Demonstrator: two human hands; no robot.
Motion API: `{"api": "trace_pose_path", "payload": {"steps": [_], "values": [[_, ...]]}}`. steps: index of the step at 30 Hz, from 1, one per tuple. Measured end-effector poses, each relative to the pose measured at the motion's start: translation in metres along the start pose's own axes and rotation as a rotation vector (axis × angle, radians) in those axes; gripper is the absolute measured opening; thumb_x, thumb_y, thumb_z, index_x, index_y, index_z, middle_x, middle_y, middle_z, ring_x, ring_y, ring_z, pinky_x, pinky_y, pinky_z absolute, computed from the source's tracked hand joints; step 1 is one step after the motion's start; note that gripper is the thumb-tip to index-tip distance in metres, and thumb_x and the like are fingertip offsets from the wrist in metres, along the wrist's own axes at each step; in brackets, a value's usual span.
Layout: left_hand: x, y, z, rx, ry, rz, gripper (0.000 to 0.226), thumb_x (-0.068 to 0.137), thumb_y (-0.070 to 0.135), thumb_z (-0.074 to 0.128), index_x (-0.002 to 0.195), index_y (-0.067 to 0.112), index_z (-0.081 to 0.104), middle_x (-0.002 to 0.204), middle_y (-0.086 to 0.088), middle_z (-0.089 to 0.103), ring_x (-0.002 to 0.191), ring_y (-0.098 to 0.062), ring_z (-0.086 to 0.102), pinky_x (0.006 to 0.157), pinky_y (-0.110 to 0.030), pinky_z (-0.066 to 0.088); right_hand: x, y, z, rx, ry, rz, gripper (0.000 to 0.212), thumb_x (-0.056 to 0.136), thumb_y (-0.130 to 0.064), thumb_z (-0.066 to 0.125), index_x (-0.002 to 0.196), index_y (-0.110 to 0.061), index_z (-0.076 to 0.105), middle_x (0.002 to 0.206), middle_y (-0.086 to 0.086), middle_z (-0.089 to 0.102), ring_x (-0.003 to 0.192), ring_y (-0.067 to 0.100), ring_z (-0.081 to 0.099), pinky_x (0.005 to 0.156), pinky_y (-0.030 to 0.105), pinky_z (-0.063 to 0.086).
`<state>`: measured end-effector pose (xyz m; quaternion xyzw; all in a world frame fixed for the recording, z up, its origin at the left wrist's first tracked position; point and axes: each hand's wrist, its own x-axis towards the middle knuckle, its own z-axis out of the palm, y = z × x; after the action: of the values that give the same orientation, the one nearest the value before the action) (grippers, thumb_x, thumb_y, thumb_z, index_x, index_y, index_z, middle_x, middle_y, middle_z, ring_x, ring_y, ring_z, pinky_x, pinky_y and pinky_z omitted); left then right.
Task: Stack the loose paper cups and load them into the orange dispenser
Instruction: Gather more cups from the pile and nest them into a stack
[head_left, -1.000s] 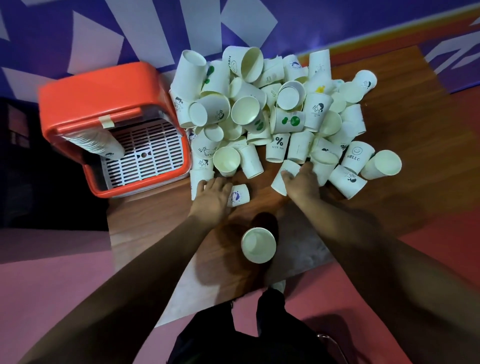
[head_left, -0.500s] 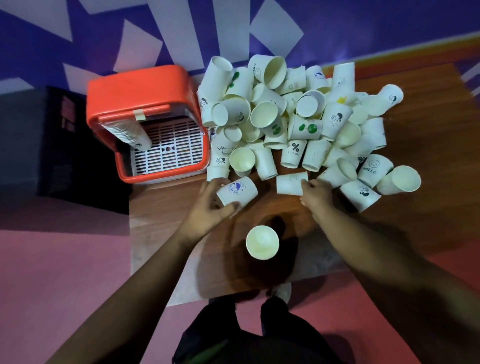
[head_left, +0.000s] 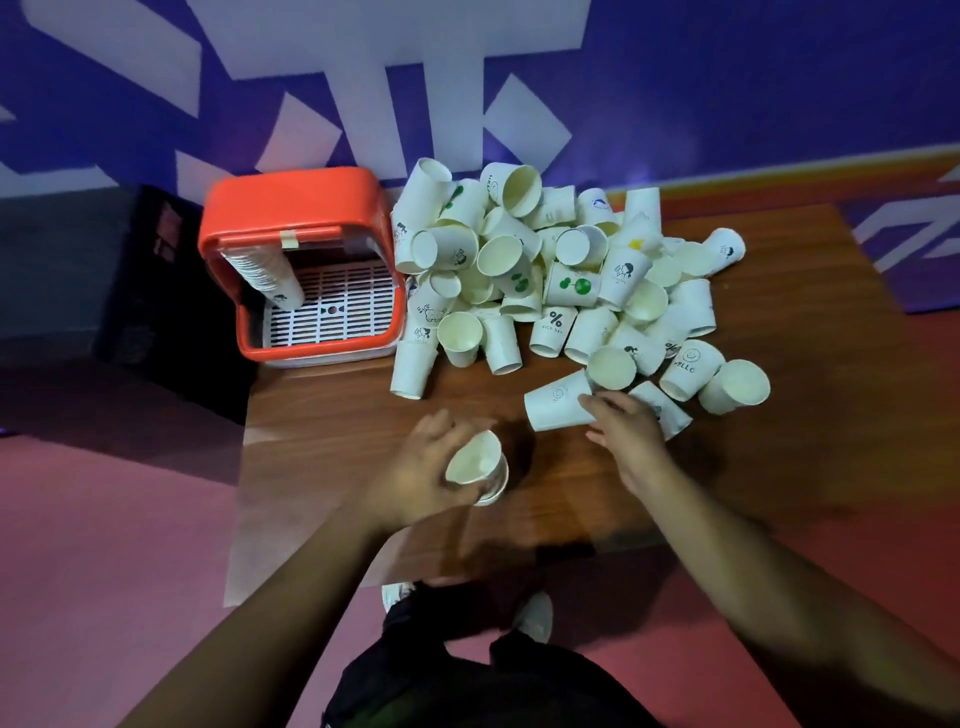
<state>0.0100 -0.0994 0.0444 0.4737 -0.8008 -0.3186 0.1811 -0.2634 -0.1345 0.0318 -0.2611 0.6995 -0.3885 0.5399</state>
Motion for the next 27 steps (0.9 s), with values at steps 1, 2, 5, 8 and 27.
{"api": "trace_pose_path", "payload": {"steps": [1,2,5,8,27], "values": [[-0.001,-0.003,0.006,0.059,-0.004,0.006,0.068,0.080,0.046,0.069,0.142,0.031,0.047,0.111,0.005,0.047,0.101,-0.012,0.043,0.092,-0.031,0.041,-0.004,0.000,-0.002,-0.032,-0.008,-0.030,0.033,0.087,-0.024,0.070,0.119,-0.015,0.064,0.118,0.001,0.063,0.107,0.017,0.062,0.088,0.035,0.055],[-0.003,-0.005,0.015,0.092,-0.028,-0.014,0.071,0.079,0.045,0.068,0.145,0.033,0.043,0.114,0.003,0.047,0.102,-0.015,0.043,0.093,-0.036,0.043,-0.008,0.000,-0.004,-0.052,-0.014,-0.054,0.034,0.087,-0.024,0.071,0.119,-0.017,0.063,0.117,-0.001,0.062,0.107,0.015,0.061,0.087,0.034,0.055],[-0.007,-0.006,0.037,0.087,-0.127,-0.129,0.080,0.079,0.058,0.059,0.151,0.045,0.027,0.138,-0.006,0.042,0.120,-0.026,0.042,0.100,-0.049,0.044,-0.019,0.000,-0.007,-0.110,-0.042,-0.097,0.047,0.084,-0.023,0.074,0.127,-0.018,0.056,0.113,-0.006,0.061,0.105,0.011,0.060,0.088,0.035,0.055],[-0.006,-0.002,0.050,-0.015,-0.184,-0.219,0.090,0.080,0.063,0.061,0.156,0.040,0.018,0.160,-0.004,0.019,0.146,-0.026,0.022,0.115,-0.051,0.032,-0.030,0.000,-0.008,-0.216,-0.072,-0.159,0.062,0.080,-0.028,0.077,0.134,-0.021,0.049,0.113,-0.013,0.059,0.104,0.007,0.059,0.089,0.034,0.054],[-0.015,-0.005,-0.010,-0.702,-0.140,-0.387,0.057,0.095,0.052,0.057,0.146,0.026,0.048,0.143,0.013,0.055,0.129,0.006,0.050,0.115,-0.027,0.037,-0.088,-0.007,0.048,-0.549,-0.146,-0.490,0.069,0.065,-0.033,0.085,0.127,-0.027,0.054,0.120,-0.012,0.047,0.115,0.010,0.050,0.098,0.035,0.046]]}}
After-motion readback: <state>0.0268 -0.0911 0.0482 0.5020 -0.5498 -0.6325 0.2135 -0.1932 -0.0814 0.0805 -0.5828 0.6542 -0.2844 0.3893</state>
